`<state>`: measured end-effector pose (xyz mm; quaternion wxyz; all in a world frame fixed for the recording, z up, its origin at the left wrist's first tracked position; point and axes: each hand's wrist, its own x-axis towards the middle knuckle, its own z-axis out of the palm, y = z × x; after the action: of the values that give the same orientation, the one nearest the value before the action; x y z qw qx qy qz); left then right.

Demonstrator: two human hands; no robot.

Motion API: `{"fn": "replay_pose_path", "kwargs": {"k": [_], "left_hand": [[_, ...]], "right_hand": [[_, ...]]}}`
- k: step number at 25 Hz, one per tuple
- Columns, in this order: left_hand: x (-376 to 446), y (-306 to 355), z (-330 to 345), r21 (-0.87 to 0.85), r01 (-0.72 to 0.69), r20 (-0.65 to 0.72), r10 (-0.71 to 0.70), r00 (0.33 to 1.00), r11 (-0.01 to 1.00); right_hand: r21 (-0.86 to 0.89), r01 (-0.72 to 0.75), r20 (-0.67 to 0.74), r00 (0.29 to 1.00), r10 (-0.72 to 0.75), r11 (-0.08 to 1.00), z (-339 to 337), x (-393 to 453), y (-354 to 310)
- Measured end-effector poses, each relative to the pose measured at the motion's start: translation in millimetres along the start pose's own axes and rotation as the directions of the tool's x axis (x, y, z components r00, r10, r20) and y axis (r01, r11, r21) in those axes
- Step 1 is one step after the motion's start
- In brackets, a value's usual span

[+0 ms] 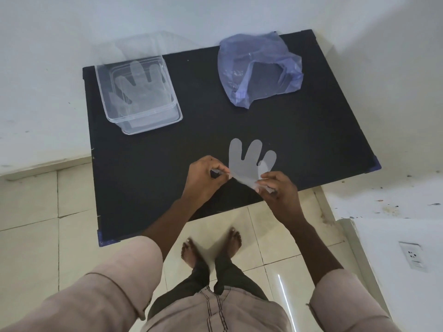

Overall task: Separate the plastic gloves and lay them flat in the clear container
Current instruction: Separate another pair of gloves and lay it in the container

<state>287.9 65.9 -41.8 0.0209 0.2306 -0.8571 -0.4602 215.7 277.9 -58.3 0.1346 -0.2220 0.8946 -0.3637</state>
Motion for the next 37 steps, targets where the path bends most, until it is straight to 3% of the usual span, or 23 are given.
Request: {"fn": "replay_pose_path", "kwargs": {"k": [5, 9, 12, 16, 24, 31, 37], "left_hand": [[12.1, 11.0, -13.3, -0.128, 0.055, 0.126, -0.039, 0.991, 0.990], [19.6, 40.3, -34.8, -0.447, 0.124, 0.236, -0.017, 0.972, 0.886], [25.8, 68.6, -52.3, -0.515, 0.094, 0.234, 0.034, 0.972, 0.852], [33.6, 97.4, -73.1, -0.543, 0.081, 0.213, 0.044, 0.976, 0.836], [45.1, 110.7, -111.4, -0.480, 0.082, 0.093, -0.042, 0.995, 0.874], [59.8, 75.7, -162.7, -0.502, 0.059, -0.032, -0.087, 0.996, 0.863], [97.2, 26.2, -235.0, -0.597, 0.177, 0.017, -0.208, 0.978, 0.783]], "right_hand": [[0.263, 0.001, -0.061, 0.998, 0.016, 0.965, -19.6, 8.9, -17.1], [0.506, -0.114, 0.004, 0.992, 0.130, 0.855, -50.7, 28.2, -41.8], [0.581, -0.148, 0.076, 0.989, 0.128, 0.800, -76.3, 50.4, -64.5], [0.588, -0.123, 0.157, 0.987, 0.037, 0.799, -103.6, 76.2, -92.2], [0.584, -0.177, 0.226, 0.973, 0.051, 0.792, -109.3, 112.7, -132.8], [0.548, -0.199, 0.286, 0.957, 0.041, 0.813, -72.8, 153.1, -188.9], [0.511, -0.247, 0.361, 0.931, 0.055, 0.823, -17.2, 197.6, -257.3]]}}
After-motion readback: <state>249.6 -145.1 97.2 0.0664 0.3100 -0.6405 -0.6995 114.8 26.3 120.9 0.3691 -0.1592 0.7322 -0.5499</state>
